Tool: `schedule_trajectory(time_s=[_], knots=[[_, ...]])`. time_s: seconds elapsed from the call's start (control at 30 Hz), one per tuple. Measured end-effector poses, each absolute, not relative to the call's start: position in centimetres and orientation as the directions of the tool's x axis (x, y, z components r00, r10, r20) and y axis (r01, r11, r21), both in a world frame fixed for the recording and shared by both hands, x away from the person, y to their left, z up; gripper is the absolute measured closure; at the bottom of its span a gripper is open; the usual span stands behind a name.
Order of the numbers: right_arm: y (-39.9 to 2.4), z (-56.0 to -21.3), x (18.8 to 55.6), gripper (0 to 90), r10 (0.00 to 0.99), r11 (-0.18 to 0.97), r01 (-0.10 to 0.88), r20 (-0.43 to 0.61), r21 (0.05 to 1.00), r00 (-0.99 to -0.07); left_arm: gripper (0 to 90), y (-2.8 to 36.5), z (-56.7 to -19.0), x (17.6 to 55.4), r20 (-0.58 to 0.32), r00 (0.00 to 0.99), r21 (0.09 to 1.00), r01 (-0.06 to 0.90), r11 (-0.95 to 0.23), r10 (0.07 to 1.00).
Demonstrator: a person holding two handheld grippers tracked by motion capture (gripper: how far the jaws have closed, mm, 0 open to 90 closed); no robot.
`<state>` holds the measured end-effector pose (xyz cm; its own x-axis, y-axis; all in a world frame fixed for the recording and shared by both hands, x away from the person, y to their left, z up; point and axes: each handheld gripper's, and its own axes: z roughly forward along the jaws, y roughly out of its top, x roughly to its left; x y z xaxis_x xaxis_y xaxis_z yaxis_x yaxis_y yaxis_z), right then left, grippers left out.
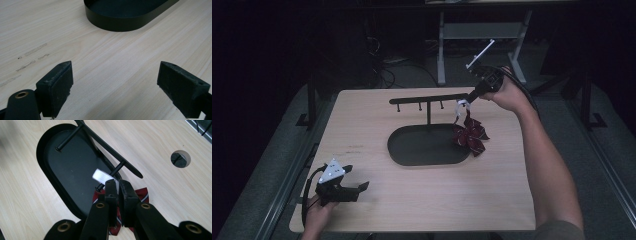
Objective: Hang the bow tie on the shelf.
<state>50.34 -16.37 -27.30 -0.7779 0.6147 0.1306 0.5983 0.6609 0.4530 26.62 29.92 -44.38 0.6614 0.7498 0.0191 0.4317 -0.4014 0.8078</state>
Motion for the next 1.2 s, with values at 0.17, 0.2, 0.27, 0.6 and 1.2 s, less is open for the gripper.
schedule_trajectory(time_s=[0.17, 0.2, 0.27, 0.6, 1.2], knots=[[-16.5, -27.2, 50.1, 84.1, 0.611, 0.661, 0.597, 0.135, 0.455, -0.780, 13.1, 29.9, -44.4, 26.6, 0.019, 0.661, 0.808, 0.432, -0.400, 0.750], [-16.6, -27.2, 50.0, 84.0, 0.611, 0.659, 0.596, 0.136, 0.458, -0.780, 13.1, 29.9, -44.4, 26.6, 0.020, 0.661, 0.809, 0.430, -0.400, 0.750], [-16.8, -27.3, 49.9, 83.5, 0.606, 0.651, 0.595, 0.150, 0.471, -0.782, 13.1, 29.9, -44.4, 26.6, 0.019, 0.661, 0.809, 0.431, -0.400, 0.750], [-18.3, -28.0, 48.9, 78.7, 0.594, 0.636, 0.603, 0.194, 0.481, -0.781, 13.0, 29.8, -44.4, 26.5, 0.019, 0.662, 0.811, 0.428, -0.399, 0.749], [-19.8, -29.3, 47.5, 72.2, 0.593, 0.629, 0.619, 0.225, 0.470, -0.773, 13.0, 29.7, -44.4, 26.5, 0.016, 0.662, 0.806, 0.435, -0.401, 0.750]])
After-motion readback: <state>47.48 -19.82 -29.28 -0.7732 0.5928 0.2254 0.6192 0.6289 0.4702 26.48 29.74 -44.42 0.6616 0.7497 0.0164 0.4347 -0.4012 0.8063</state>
